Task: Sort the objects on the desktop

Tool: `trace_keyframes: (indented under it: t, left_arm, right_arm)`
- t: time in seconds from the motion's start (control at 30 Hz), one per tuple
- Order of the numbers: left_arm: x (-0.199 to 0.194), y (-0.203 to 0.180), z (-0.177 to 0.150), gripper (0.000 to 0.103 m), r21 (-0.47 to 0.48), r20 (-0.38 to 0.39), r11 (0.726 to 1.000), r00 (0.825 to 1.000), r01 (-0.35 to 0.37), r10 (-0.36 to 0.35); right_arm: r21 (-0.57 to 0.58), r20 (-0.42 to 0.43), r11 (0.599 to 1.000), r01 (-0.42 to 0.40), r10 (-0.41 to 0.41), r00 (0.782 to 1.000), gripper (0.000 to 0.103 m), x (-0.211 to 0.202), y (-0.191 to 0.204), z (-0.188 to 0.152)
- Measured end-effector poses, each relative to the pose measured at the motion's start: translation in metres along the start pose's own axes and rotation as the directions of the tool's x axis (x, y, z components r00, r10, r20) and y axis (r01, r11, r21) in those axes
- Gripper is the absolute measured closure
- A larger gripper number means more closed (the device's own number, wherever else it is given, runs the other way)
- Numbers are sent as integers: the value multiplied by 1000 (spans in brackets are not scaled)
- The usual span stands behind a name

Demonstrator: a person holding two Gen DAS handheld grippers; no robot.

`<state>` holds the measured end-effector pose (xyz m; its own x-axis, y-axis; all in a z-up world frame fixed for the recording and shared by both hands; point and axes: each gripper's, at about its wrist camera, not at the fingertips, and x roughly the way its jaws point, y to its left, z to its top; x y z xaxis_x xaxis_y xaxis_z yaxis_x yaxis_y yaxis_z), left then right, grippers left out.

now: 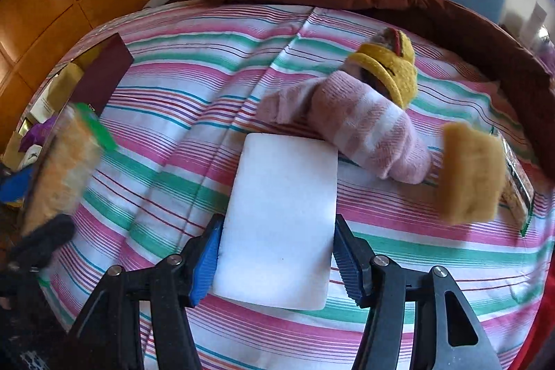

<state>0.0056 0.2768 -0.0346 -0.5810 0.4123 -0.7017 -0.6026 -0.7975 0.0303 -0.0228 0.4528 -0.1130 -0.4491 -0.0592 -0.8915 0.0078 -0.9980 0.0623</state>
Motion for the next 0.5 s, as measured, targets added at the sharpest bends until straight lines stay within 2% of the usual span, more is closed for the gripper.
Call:
trace_keyframes:
  t: [0.33, 0.5]
  left_arm:
    - [-27, 23, 3, 54, -44, 43, 998, 998, -37, 39]
    - [-34, 39, -2, 54, -73, 40, 996, 997, -58, 61]
  right_arm:
    - [-33, 21, 999, -6, 7, 1000, 43, 13, 31, 8]
    - [-27, 25, 999, -25, 26, 999, 42, 12, 28, 9]
